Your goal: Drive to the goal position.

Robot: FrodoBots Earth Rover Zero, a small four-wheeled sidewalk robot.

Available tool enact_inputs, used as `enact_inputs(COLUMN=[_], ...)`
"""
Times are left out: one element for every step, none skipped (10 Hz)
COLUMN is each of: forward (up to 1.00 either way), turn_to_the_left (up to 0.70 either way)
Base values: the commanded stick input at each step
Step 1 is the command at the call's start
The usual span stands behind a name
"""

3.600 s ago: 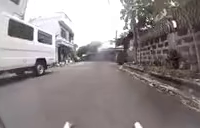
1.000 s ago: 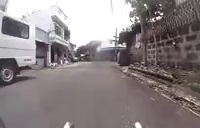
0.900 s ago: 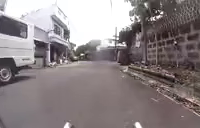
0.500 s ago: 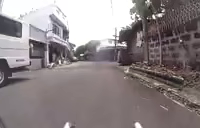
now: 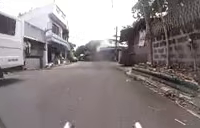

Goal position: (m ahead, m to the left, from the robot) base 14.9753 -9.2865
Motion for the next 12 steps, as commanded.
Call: enact_inputs(forward=[0.7,0.7,0.7,0.7,0.7,0.7,0.7,0.7,0.7,0.7,0.7,0.7], turn_to_the_left=[0.0,0.0,0.0,0.0,0.0,0.0,0.0,0.0,0.0,0.0,0.0,0.0])
